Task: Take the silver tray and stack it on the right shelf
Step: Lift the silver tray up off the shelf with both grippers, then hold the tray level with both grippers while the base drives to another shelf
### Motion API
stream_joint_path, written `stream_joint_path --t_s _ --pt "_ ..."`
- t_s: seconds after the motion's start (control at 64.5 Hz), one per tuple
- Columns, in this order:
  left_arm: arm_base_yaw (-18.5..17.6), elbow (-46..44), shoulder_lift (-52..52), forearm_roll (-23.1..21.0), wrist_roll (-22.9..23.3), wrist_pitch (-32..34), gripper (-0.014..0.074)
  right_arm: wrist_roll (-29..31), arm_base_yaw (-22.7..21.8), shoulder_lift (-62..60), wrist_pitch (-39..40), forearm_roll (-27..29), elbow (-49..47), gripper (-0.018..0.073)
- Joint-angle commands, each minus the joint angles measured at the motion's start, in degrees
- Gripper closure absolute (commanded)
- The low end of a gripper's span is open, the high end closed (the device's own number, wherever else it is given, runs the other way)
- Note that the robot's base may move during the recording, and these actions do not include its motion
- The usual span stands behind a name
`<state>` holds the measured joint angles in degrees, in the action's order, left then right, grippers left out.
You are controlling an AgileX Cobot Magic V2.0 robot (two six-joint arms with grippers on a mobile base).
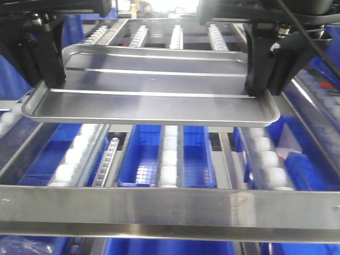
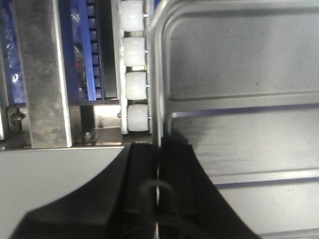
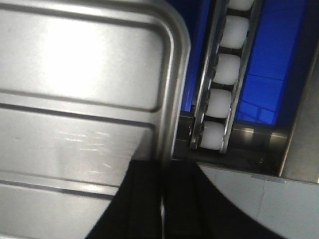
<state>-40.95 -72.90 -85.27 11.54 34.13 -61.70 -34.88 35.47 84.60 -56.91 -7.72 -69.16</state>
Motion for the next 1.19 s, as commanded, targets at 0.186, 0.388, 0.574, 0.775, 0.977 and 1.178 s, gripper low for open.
stream_joint_path --t_s 0.186,0.388,0.574,0.775,0.977,1.178 --pt "-0.9 -1.7 2.0 0.6 -1.0 0.6 0.0691 1.2 0.1 -2.5 2.7 -1.4 -1.6 0.0503" --pt "-0.9 -1.7 2.0 0.6 -1.0 0.6 0.0691 1.2 0.0 -2.5 2.7 -1.4 -1.6 0.0503" --pt "-0.9 -1.7 2.0 0.6 -1.0 0.6 0.0691 1.2 0.0 -2.5 2.7 -1.4 -1.6 0.0503" --pt "-0.9 -1.7 2.0 0.6 -1.0 0.6 0.0691 1.2 0.0 -2.5 2.7 -1.4 -1.6 0.0503" --pt "-0.9 -1.7 2.0 0.6 -1.0 0.6 0.0691 1.2 0.0 -2.5 2.7 -1.4 -1.6 0.0503" --pt "-0.9 -1.7 2.0 0.6 -1.0 0.6 0.0691 1.2 0.0 -2.5 2.7 -1.4 -1.6 0.0503"
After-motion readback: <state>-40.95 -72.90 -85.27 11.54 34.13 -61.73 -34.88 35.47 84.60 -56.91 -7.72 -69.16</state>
